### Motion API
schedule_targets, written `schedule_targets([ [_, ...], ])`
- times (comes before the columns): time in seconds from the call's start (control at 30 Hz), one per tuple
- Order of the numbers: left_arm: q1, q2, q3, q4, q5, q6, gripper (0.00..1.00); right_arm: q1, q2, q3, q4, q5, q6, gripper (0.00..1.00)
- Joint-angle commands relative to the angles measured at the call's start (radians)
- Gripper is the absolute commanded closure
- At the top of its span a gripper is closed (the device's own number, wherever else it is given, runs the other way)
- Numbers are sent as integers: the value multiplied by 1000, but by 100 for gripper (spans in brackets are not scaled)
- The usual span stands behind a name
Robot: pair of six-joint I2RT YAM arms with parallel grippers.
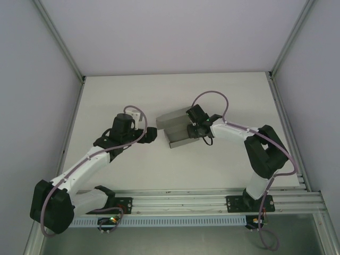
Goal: Assemble paper box
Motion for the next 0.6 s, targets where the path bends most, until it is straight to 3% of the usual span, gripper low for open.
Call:
schedule_targets([
  [0.0,-1,-37,-18,4,-15,19,0,3,49,13,-26,-17,3,72],
  [0.17,2,-75,-40,12,-20,13,0,1,47,5,-18,-33,11,70],
  [0.4,2,-95,-59,52,22,11,0,2,-115,-63,50,-60,49,45],
  [0.47,1,-95,-61,51,23,11,0,2,-187,-93,74,-70,50,32],
  [0.57,1,-97,-66,61,32,11,0,-4,-289,-147,114,-77,56,22],
])
